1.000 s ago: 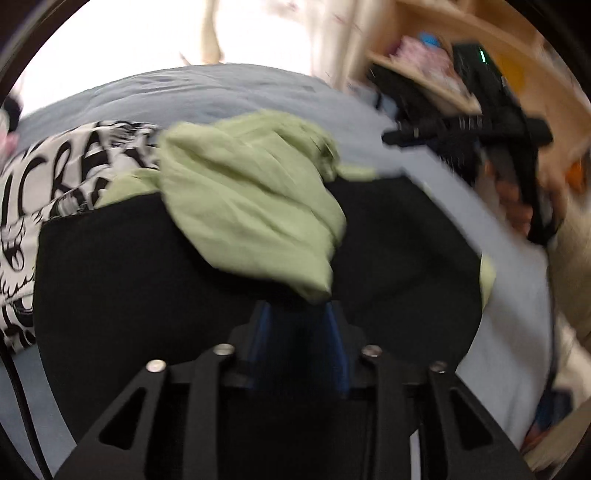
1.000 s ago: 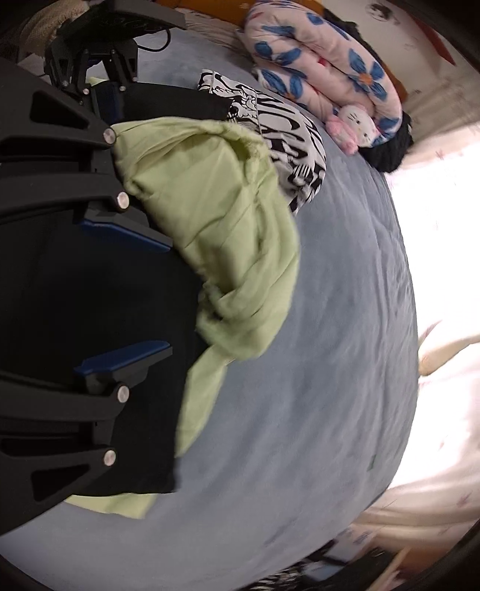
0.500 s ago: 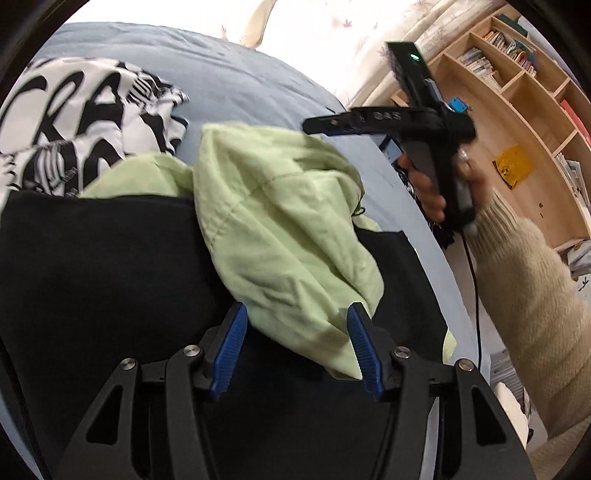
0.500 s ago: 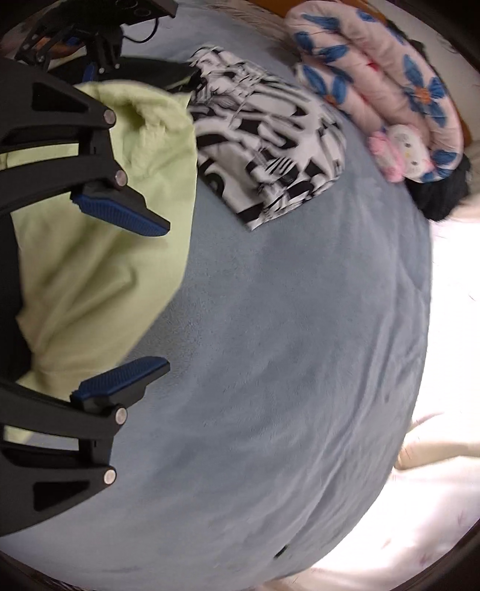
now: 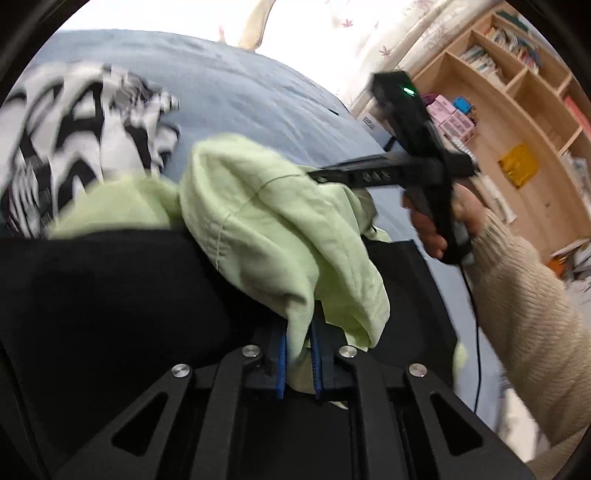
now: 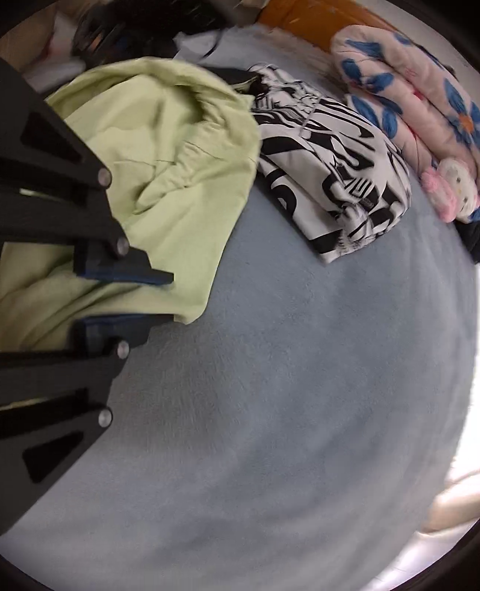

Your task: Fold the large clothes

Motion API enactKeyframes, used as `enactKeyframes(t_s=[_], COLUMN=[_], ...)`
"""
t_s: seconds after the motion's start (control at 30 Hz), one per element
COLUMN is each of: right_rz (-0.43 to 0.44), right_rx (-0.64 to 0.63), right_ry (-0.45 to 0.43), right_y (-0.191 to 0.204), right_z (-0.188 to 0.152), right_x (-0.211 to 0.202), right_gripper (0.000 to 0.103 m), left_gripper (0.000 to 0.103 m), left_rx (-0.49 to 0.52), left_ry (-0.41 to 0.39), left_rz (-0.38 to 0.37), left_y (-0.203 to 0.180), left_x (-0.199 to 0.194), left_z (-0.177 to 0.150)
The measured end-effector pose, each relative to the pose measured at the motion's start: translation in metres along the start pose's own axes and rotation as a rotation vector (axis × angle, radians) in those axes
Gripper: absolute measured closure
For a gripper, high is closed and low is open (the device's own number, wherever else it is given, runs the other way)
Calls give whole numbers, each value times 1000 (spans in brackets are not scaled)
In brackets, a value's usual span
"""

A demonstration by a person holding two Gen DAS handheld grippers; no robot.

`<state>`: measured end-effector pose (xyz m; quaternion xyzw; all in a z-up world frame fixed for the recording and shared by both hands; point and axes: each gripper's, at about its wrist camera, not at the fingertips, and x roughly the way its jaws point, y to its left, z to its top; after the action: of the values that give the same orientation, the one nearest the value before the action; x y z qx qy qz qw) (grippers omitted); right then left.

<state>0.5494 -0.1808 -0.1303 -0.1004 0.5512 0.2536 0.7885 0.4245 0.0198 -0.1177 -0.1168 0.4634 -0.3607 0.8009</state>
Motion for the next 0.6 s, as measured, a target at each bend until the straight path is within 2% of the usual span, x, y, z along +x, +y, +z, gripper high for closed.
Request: enactKeyframes(t_s=[0.1,0.17,0.27,0.33,0.37,0.43,0.53,0.6], right_rz=[-114,-165,-277,-358,-354,-306,-268,-219], right_rx=[22,51,47,70,91,130,170,201], right_ry=[-193,-358,-589,-667,-666,-620,-497,-459], right_y=[7,14,35,50,53,58,67,71], right_z=[-15,-40,-99,-141,-162,-195,-221,-226], right_x=[-52,-101,-167,-192,-200,-204,-196,-191], right_gripper=[94,94,94,93,93,92,92,92], left_gripper=[95,95,95,94,94,94,93,92], left_rx=[88,178,314,426,491,549,642,679], left_ry=[-55,-123,-207,-235,-220,-187,-154,-146], left_rz=[106,176,259,334,370,400,428,430], left_y=[-21,-42,-71,-94,-106,-113,-129,-144], left_x=[-20,-38,-64,-74,-76,-80,-87,-88], left_z=[9,12,4,-14,-29,-48,-89,-104])
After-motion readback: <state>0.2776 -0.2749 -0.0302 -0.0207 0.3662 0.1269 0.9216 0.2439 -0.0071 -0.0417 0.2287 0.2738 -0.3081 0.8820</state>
